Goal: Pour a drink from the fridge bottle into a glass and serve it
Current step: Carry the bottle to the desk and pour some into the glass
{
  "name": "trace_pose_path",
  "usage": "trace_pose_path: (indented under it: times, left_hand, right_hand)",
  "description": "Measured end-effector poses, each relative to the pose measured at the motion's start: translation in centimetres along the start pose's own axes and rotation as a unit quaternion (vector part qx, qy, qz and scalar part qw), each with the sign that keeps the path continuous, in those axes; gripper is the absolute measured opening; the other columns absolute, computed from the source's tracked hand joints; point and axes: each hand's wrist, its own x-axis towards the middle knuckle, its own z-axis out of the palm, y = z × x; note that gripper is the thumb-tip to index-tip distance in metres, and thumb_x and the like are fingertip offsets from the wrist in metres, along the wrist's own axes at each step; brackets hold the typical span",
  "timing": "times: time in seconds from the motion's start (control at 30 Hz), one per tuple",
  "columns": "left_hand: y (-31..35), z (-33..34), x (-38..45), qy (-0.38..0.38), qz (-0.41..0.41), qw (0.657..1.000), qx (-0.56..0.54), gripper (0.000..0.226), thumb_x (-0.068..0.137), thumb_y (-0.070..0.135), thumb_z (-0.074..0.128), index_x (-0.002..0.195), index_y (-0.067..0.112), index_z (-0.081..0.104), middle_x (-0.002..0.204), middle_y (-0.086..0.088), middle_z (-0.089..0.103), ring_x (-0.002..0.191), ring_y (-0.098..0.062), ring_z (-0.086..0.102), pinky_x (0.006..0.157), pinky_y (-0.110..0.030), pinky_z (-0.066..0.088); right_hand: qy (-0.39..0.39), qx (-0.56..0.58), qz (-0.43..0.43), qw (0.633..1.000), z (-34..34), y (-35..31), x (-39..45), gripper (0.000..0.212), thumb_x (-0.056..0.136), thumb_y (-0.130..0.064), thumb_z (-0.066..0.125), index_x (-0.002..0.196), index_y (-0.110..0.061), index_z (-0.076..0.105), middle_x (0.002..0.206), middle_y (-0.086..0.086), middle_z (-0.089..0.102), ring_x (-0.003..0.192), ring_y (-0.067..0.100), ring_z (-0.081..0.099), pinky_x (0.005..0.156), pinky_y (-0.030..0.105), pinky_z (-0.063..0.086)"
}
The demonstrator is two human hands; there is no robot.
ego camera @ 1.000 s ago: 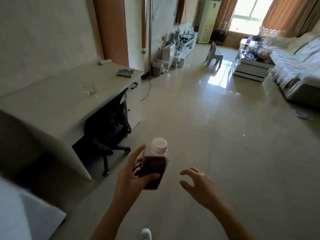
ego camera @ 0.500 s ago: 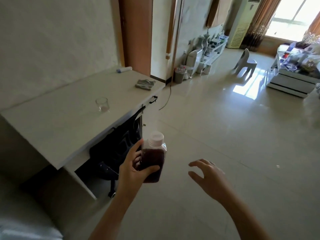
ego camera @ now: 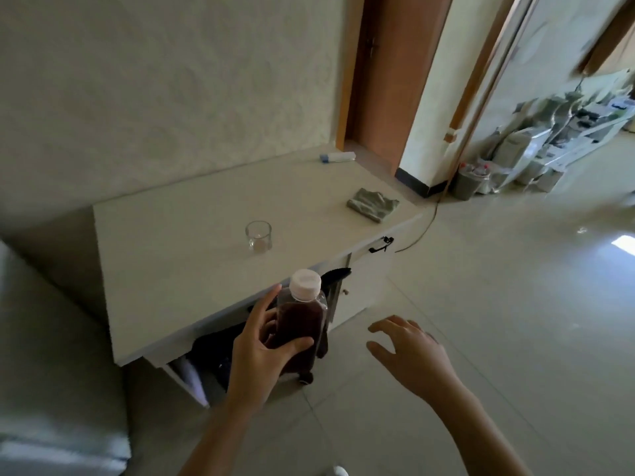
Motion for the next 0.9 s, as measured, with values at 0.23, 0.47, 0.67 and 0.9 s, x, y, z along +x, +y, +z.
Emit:
trace_pose_path:
  times: [0.23, 0.47, 0.67, 0.9]
  left_hand:
    - [-1.5, -0.1, 6.1, 0.093, -0.046, 0.994, 0.035, 0.088, 0.054, 0.042, 0.083, 0.125, 0.063, 0.036, 0.121, 0.011, 0.061, 0.107, -0.005, 0.06, 0.084, -0.033, 0.057]
    - [-4.7, -2.0, 13.8, 0.15, -0.056, 0.987, 0.026, 0.081, 0.056, 0.039, 0.083, 0.124, 0.058, 0.042, 0.119, 0.008, 0.063, 0.107, -0.001, 0.061, 0.085, -0.024, 0.056]
    - [-7.2, -3.8, 20.7, 0.149, -0.064, 0.985, 0.054, 0.086, 0.061, 0.025, 0.086, 0.122, 0.062, 0.039, 0.111, 0.018, 0.063, 0.103, -0.001, 0.062, 0.082, -0.017, 0.054]
    - [-9.1, -5.2, 25.2, 0.142, -0.078, 0.978, 0.13, 0.092, 0.06, 0.025, 0.086, 0.127, 0.06, 0.034, 0.119, 0.01, 0.061, 0.106, -0.003, 0.059, 0.086, -0.012, 0.05]
  right_hand:
    - [-0.032, -0.048, -0.093, 0.994, -0.8, -0.4, 12.4, 0.029, 0.091, -0.045, 0.044, 0.115, -0.03, 0.053, 0.125, -0.009, 0.054, 0.111, 0.014, 0.049, 0.089, 0.032, 0.04]
    - [-0.067, -0.081, -0.15, 0.983, -0.1, -3.8, 23.8, 0.031, 0.092, -0.044, 0.042, 0.118, -0.029, 0.051, 0.124, -0.006, 0.053, 0.113, 0.017, 0.047, 0.091, 0.035, 0.04]
    - [-0.07, -0.094, -0.179, 0.977, -0.3, -7.0, 31.3, 0.035, 0.091, -0.048, 0.042, 0.12, -0.031, 0.05, 0.128, -0.009, 0.052, 0.115, 0.015, 0.047, 0.092, 0.034, 0.039]
    - [0.008, 0.036, -0.248, 0.968, -1.6, -12.5, 36.7, 0.048, 0.09, -0.053, 0.043, 0.134, -0.037, 0.032, 0.116, -0.01, 0.059, 0.096, 0.01, 0.059, 0.076, 0.028, 0.046]
